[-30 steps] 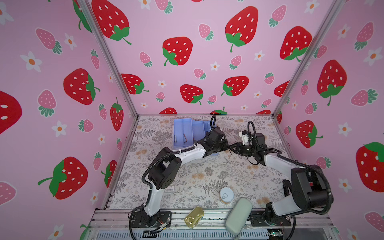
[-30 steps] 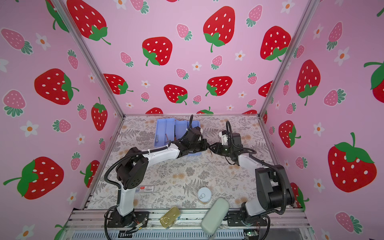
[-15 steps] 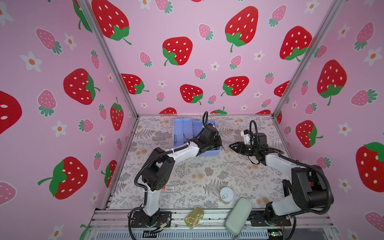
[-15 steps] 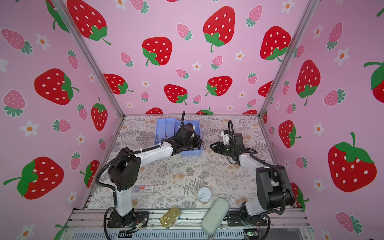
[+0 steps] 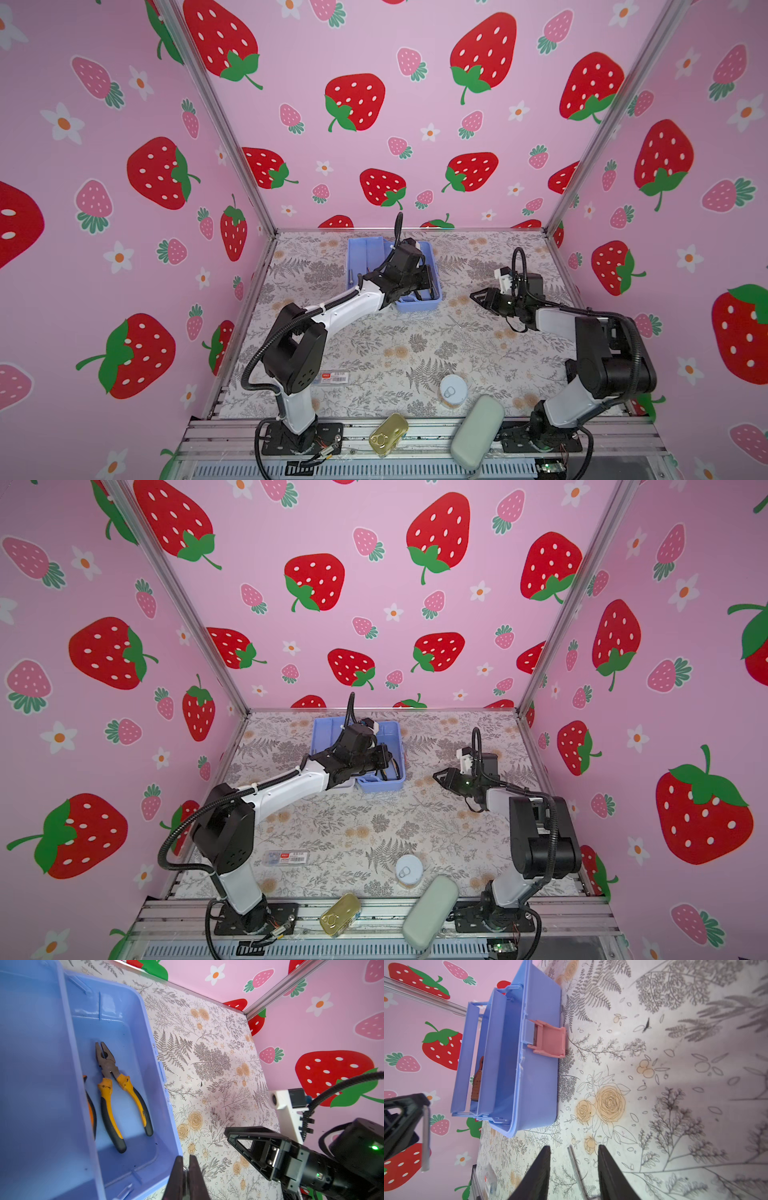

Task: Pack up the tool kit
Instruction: 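Carry the hex key with the left gripper and lower it into the tray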

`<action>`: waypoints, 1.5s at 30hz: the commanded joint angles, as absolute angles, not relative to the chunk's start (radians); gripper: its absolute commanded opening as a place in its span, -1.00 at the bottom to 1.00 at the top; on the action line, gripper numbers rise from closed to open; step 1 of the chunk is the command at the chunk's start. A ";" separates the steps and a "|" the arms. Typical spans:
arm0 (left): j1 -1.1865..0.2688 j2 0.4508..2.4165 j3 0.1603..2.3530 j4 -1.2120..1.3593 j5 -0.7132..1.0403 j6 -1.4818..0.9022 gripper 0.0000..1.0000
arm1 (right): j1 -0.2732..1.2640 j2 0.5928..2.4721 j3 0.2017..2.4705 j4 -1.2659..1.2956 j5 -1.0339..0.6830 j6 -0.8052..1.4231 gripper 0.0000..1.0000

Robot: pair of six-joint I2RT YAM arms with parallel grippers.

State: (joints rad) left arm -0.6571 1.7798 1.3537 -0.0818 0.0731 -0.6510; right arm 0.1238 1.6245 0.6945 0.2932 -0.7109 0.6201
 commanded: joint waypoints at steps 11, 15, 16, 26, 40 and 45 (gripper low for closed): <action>-0.532 1.547 1.260 -0.432 -0.208 -0.506 -1.00 | 0.117 1.536 0.668 0.291 -0.720 0.626 -0.13; -0.512 1.513 1.237 -0.484 -0.260 -0.502 -1.00 | 0.117 1.539 0.663 0.307 -0.743 0.643 -0.13; -0.509 1.506 1.229 -0.488 -0.269 -0.500 -1.00 | 0.118 1.541 0.663 0.307 -0.746 0.644 -0.13; -0.473 1.510 1.264 -0.530 -0.334 -0.472 -1.00 | 0.115 1.515 0.658 0.302 -0.753 0.643 -0.13; -0.458 1.613 1.386 -0.490 -0.372 -0.415 -1.00 | 0.111 1.525 0.640 0.344 -0.779 0.679 -0.13; -0.445 1.749 1.525 -0.499 -0.406 -0.338 -1.00 | 0.110 1.522 0.645 0.333 -0.773 0.670 -0.13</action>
State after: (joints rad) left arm -0.4553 1.6974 1.4403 -0.4980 -0.3546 -0.3992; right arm 0.1177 1.5394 0.6529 0.3138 -0.7609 0.6628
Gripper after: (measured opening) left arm 0.081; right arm 0.433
